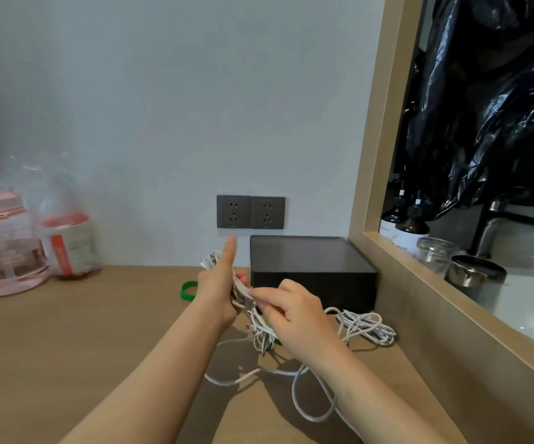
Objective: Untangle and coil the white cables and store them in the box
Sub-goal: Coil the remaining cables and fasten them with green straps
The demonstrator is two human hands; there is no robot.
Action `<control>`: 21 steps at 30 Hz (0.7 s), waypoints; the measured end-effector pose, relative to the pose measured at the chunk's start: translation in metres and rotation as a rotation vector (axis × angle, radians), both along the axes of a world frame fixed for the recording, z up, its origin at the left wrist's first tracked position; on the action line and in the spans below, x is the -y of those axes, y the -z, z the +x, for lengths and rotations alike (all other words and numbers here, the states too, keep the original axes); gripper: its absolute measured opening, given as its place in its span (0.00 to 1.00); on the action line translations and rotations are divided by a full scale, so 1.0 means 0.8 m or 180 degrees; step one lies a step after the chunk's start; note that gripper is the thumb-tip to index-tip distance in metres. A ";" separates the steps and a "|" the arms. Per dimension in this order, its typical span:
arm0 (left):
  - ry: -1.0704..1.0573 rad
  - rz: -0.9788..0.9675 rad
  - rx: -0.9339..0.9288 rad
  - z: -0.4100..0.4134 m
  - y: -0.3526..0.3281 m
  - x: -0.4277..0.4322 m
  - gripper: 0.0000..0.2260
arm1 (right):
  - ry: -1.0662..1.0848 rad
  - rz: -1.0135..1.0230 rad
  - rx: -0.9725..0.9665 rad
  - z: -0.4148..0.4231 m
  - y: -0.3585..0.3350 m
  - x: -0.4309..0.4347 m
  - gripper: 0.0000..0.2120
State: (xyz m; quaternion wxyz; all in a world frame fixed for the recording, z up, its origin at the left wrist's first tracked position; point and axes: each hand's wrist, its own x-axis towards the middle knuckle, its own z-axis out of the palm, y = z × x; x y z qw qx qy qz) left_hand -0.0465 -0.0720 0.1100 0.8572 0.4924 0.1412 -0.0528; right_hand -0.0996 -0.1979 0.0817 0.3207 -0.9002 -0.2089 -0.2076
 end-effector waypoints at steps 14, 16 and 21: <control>-0.0066 -0.2331 -0.0246 0.012 -0.022 -0.024 0.12 | 0.0679 0.0019 -0.0835 0.011 0.021 0.037 0.09; 0.0153 -0.2664 -0.0148 0.012 -0.029 -0.036 0.15 | 0.1072 -0.0378 -0.0691 0.017 0.026 0.050 0.12; 0.0553 -0.2607 0.0378 0.016 -0.031 -0.068 0.14 | 0.1758 -0.0238 -0.0856 0.029 0.027 0.094 0.19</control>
